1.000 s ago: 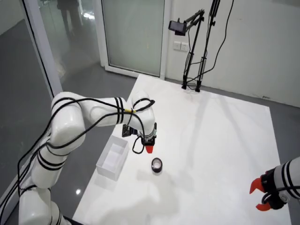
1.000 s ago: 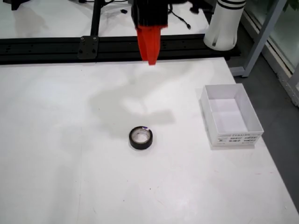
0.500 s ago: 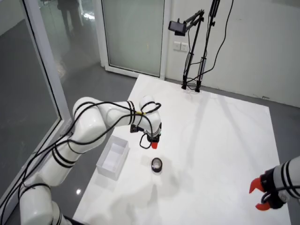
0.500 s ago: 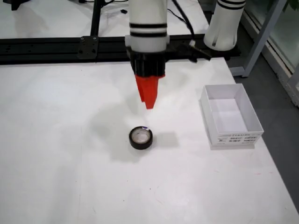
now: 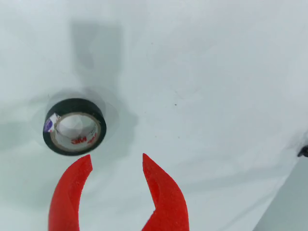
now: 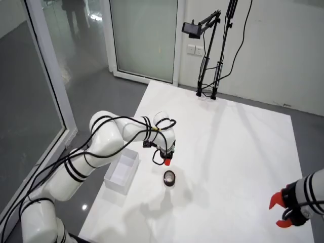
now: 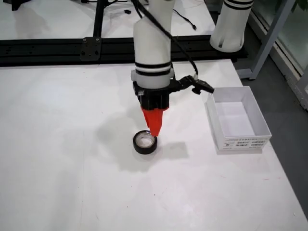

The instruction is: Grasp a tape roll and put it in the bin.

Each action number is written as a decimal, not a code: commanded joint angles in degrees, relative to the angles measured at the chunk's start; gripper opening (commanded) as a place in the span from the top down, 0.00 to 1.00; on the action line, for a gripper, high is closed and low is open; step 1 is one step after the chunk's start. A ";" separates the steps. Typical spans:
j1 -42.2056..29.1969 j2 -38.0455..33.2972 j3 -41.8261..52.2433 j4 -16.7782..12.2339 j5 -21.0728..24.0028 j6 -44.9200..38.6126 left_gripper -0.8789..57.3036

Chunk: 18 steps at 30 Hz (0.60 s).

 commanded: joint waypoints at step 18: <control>-1.79 5.30 -0.94 -0.14 -2.23 -1.67 0.60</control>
